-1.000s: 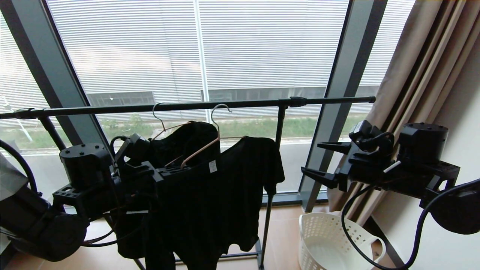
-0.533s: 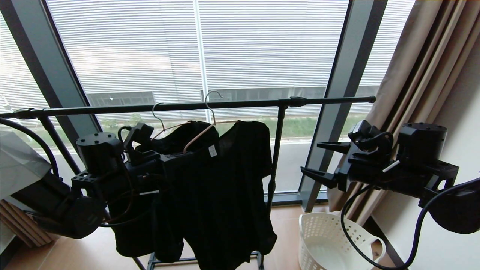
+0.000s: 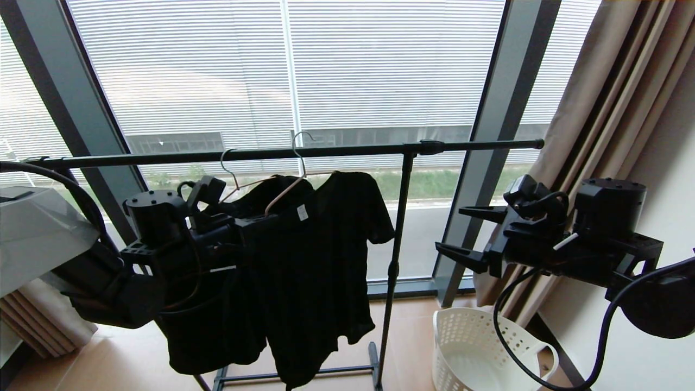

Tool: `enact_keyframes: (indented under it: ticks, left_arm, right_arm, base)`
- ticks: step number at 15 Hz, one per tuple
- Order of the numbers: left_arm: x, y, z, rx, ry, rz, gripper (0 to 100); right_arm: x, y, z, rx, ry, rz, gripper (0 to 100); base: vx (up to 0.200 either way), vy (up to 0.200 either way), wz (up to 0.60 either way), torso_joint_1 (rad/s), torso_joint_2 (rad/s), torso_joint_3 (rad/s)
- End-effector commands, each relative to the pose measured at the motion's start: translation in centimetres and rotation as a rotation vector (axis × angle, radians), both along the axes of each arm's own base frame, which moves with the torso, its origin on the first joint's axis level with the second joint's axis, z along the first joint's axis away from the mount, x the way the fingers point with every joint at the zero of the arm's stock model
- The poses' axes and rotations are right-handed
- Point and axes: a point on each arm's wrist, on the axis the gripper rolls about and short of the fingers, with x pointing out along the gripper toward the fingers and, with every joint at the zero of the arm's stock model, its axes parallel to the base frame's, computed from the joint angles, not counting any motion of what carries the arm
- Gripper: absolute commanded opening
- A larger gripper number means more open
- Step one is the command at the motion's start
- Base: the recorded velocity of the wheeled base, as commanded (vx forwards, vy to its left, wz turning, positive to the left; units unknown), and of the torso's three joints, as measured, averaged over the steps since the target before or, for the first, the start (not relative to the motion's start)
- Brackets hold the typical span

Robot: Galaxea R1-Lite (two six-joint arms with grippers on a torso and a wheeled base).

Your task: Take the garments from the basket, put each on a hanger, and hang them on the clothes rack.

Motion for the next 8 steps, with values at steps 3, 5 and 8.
enact_keyframes:
  ticks: [3,5,8]
  left_arm:
    - [1.3,0.1,-1.3,0.004,0.015,0.025,0]
    - [1.6,0.1,-1.6,0.004,0.019,0.025,0]
    - [1.7,0.1,-1.9,0.005,0.025,0.025,0]
  right_arm:
    - [0.0,0.0,-0.1,-0.001,0.002,0.001,100]
    - [0.0,0.0,-0.2,-0.003,0.004,0.001,100]
    - [0.0,0.0,-0.2,-0.003,0.006,0.003,100]
  base:
    - [0.000,0.000,0.00,0.000,0.00,0.000]
    - [0.000,0.000,0.00,0.000,0.00,0.000]
    - [0.000,0.000,0.00,0.000,0.00,0.000]
